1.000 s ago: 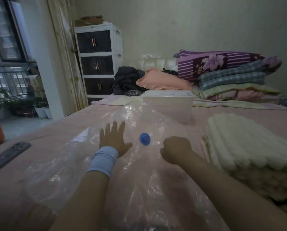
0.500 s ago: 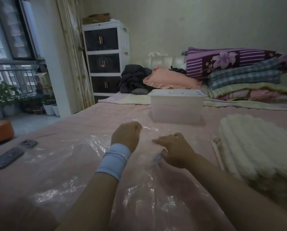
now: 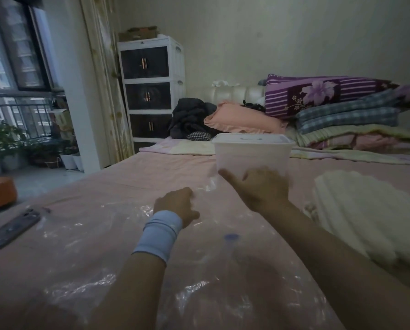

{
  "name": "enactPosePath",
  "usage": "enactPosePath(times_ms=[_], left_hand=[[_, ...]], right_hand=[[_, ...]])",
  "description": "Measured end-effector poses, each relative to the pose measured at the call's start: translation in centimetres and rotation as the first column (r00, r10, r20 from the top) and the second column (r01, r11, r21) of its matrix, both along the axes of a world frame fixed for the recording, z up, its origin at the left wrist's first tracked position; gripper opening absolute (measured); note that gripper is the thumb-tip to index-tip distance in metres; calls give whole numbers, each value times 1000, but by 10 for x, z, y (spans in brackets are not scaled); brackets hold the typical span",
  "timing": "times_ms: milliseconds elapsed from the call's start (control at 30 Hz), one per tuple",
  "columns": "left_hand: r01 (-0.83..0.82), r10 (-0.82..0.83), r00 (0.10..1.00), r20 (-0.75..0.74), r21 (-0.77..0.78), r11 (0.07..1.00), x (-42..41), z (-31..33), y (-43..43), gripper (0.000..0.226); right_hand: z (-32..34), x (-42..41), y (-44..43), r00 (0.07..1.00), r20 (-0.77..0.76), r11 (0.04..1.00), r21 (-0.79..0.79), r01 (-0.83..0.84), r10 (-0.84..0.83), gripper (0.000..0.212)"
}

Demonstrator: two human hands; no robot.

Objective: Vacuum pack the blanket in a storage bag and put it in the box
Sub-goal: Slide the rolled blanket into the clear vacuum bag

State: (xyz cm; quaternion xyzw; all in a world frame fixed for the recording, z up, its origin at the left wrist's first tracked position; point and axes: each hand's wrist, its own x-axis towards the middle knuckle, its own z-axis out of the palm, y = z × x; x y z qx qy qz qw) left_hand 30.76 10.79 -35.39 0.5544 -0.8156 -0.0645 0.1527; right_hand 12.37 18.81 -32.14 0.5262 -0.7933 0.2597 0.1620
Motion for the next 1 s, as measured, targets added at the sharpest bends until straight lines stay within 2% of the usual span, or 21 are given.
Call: enactPosePath(times_ms=[67,133,167,233,300,333,367,400,433,467,500,533,567,600,667,700,800,833,900,967,1000], left_hand=[[9,-13,1000,-25,-150,989,3,5,10,47],[-27,19,999,-26,-344,939,10,12,17,43],[-57,43,998,-42,-456,888,14,14,17,41],[-173,110,985,-136,-653,737,22,19,17,42],[-279,108,958,-266,-771,573,24,22,16,51],[-299,89,949,-303,-770,564,23,24,19,54],[-293,58,942,-331,-728,620,20,26,21,55],[-266,41,936,-350,-622,737,16,26,19,55],[-206,40,935,-351,-449,869,12,22,13,58],[-129,46,947,-319,-243,961,11,13,4,64],[-51,41,972,-230,-40,998,11,2,-6,74],[-8,22,993,-113,124,992,13,-12,-14,84],[-4,8,1000,-14,220,975,18,-26,-22,91],[-32,18,998,60,250,968,23,-38,-29,95],[-107,81,985,150,175,979,30,-52,-38,95],[-141,118,976,182,116,983,31,-51,-38,93],[-194,188,947,261,-2,981,18,-27,-22,74],[-229,206,934,292,44,972,11,-19,-15,75],[-228,114,928,354,299,926,-6,-7,-1,83],[-158,-107,905,412,558,814,-18,-11,12,87],[-134,-169,893,417,606,784,-19,-20,13,92]], right_hand=[[20,12,-5,969,237,978,175,-117,73,94],[32,23,-10,834,517,911,222,-349,194,69],[36,25,-13,746,607,879,158,-451,274,51],[38,27,-22,627,666,858,-38,-512,404,18],[38,31,-34,590,632,862,-314,-398,503,27],[39,33,-39,605,588,839,-447,-309,536,37],[41,34,-45,604,560,798,-555,-234,567,46],[42,34,-48,584,552,760,-623,-186,595,54],[40,34,-50,570,533,726,-665,-175,625,60],[36,33,-49,605,482,708,-677,-202,634,63],[29,30,-48,687,390,711,-652,-264,613,61],[20,27,-45,773,276,741,-579,-340,571,55],[9,23,-42,827,166,778,-478,-408,536,48],[-3,18,-37,852,100,823,-336,-458,515,43],[-27,8,-25,872,59,872,25,-488,486,42],[-40,3,-19,879,58,856,204,-475,474,50],[-83,-14,-7,925,157,736,565,-372,347,93],[-96,-20,-6,942,186,690,643,-331,280,104],[-113,-32,-9,953,216,598,743,-301,212,115],[-119,-41,-13,941,276,603,723,-337,195,124],[-120,-44,-15,929,324,642,678,-358,177,128]])
